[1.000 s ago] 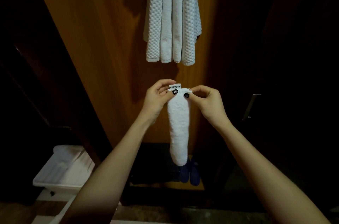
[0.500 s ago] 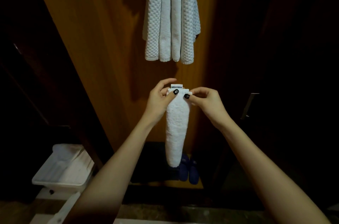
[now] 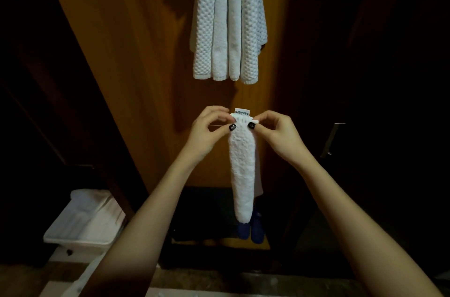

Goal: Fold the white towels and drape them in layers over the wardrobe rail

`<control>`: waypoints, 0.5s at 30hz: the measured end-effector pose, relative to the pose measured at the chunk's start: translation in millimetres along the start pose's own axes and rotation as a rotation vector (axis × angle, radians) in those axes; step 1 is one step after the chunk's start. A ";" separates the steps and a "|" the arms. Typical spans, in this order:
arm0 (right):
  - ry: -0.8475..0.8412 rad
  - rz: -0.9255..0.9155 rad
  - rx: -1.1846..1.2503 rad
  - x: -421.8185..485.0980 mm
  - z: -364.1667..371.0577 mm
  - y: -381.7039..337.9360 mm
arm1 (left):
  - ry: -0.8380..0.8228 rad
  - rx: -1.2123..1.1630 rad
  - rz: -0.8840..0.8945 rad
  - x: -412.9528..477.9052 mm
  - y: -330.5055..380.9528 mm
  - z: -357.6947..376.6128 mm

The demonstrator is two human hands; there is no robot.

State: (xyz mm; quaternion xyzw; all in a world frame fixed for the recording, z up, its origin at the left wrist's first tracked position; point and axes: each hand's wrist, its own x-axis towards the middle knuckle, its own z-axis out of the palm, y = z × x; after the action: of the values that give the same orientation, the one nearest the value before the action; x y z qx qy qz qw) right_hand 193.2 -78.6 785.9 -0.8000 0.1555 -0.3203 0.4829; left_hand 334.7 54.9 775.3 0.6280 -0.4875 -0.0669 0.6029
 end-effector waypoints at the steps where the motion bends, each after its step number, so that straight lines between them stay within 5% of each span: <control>1: -0.022 -0.011 -0.030 0.4 -3.5 -0.4 | -0.022 0.029 0.000 1.0 -2.3 -2.6; 15: -0.090 -0.152 -0.353 3.1 -24.5 -2.7 | -0.283 0.318 0.036 24.3 5.9 4.3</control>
State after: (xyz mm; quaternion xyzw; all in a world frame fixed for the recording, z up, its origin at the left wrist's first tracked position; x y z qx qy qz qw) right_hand 179.1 -95.5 797.4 -0.8953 0.1265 -0.2874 0.3160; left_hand 341.2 36.2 791.3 0.6906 -0.5829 -0.0656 0.4229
